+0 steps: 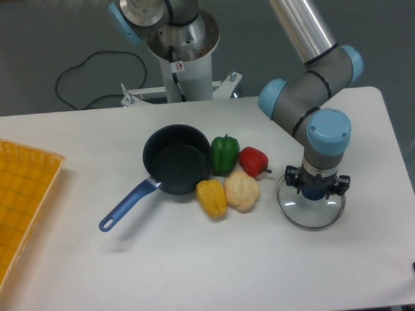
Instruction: Place the lid on the table
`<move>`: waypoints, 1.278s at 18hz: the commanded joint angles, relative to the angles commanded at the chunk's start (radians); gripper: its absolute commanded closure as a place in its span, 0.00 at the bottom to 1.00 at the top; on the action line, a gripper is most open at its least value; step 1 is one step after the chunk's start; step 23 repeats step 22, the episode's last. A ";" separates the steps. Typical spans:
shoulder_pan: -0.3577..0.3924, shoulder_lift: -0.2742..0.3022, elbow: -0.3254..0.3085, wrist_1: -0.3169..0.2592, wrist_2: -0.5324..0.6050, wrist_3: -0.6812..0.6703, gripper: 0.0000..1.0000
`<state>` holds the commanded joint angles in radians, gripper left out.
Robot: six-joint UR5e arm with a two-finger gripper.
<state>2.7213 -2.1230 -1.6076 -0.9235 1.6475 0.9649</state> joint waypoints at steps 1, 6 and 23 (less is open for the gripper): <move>0.002 0.002 0.000 0.000 0.000 0.000 0.24; -0.002 0.021 0.002 0.000 0.002 0.009 0.00; 0.002 0.129 -0.014 -0.018 -0.066 0.020 0.00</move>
